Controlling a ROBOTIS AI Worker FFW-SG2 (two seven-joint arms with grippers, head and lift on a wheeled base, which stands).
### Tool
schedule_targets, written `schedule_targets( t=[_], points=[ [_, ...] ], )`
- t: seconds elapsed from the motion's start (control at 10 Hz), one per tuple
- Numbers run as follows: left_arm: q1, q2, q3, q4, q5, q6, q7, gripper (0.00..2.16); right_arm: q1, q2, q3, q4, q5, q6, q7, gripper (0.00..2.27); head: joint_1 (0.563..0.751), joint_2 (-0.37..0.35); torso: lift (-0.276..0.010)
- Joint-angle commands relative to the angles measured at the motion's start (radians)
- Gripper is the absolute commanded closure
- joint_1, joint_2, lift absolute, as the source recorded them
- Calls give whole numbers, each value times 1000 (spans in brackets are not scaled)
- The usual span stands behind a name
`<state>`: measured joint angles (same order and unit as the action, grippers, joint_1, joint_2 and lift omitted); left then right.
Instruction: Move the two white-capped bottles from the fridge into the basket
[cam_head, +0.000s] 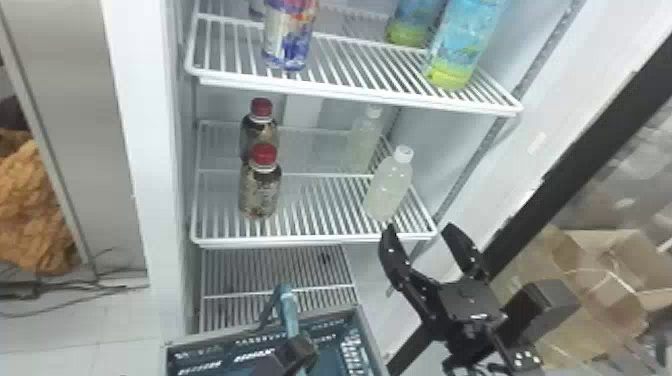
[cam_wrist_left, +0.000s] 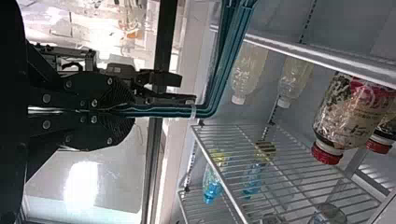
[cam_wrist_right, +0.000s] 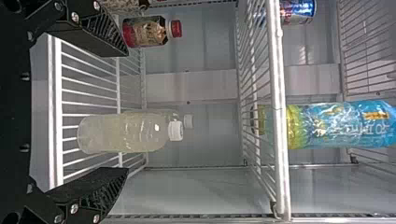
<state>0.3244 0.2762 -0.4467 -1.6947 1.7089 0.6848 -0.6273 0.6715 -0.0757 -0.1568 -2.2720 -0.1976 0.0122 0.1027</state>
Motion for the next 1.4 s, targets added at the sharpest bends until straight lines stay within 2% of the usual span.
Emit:
schedule_targets(
  t=[0.0, 0.5, 1.3],
  points=[
    [2, 0, 0, 0, 0, 0, 0, 1118, -28, -12, 7, 27, -4, 0, 0, 177, 695, -350, -260],
    [4, 0, 2, 0, 4, 5, 0, 1118, -127, -35, 35, 126, 6, -15, -5, 179, 695, -350, -260],
    [-8, -2, -6, 0, -2, 20, 1, 1118, -286, -49, 35, 320, 8, -39, -23, 185, 695, -350, -260]
  ],
)
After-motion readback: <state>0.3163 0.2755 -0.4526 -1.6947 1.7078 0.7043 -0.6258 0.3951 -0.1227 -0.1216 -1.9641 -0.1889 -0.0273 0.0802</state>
